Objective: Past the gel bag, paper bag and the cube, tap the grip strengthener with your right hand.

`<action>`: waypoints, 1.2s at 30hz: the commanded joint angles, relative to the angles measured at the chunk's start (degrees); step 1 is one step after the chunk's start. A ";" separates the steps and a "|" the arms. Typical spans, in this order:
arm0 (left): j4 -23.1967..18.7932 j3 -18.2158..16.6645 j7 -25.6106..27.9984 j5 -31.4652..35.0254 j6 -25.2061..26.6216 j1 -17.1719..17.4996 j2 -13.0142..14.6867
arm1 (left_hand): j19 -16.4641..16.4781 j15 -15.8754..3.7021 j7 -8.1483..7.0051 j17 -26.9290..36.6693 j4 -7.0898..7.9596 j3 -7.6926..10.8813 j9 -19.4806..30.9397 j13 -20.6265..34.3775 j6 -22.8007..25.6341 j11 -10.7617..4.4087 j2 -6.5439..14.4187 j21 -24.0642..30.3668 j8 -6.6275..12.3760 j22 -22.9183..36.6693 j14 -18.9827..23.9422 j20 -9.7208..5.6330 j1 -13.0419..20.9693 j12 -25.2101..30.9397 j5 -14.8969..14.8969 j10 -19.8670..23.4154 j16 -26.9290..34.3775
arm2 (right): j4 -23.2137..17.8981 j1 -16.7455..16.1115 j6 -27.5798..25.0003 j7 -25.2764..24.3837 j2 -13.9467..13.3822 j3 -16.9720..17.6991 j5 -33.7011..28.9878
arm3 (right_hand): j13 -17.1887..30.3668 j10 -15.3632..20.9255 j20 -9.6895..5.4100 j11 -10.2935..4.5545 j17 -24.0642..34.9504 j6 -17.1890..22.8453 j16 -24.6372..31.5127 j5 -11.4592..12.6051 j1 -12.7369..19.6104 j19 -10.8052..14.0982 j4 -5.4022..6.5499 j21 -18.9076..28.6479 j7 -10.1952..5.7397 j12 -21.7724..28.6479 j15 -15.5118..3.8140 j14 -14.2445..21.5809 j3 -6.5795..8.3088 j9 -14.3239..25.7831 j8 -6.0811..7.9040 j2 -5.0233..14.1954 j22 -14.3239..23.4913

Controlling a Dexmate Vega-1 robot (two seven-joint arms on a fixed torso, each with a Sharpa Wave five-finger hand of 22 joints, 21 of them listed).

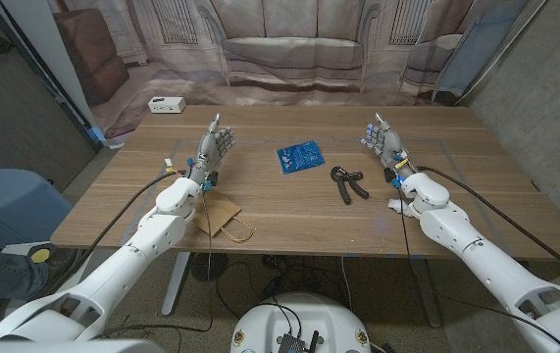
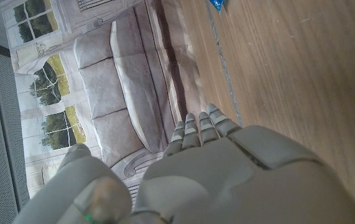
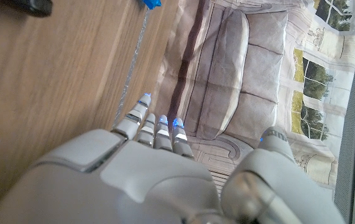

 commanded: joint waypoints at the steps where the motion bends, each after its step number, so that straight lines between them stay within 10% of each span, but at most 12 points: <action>1: -2.28 -0.36 0.95 0.63 -1.02 1.61 0.73 | 1.15 0.25 1.43 0.14 -0.15 0.63 0.16 0.01 1.07 0.05 0.44 0.38 0.65 0.10 0.77 0.06 0.93 0.48 0.26 0.74 0.61 | -1.68 -0.13 0.93 -0.72 -0.64 -0.30 -1.55 | 0.10 0.14 0.04 0.33 0.07 -0.02 0.35 0.37 0.53 0.32 -0.07 0.36 0.32 0.25 0.49 -0.08 0.54 0.27 0.41 0.07 0.13; 36: -12.39 -3.15 -1.11 0.92 -5.29 7.30 5.73 | 7.06 -0.19 0.94 0.08 -1.93 1.82 0.22 -0.34 8.55 0.14 2.92 0.46 1.88 0.20 8.34 1.57 4.14 2.34 -0.37 7.58 1.76 | -20.47 -14.83 6.30 -8.66 -7.28 5.28 -6.45 | -0.17 1.68 0.19 0.12 -1.01 4.46 0.85 0.19 1.09 1.24 -0.62 0.10 0.28 0.34 0.33 1.10 0.62 0.35 2.06 0.40 0.13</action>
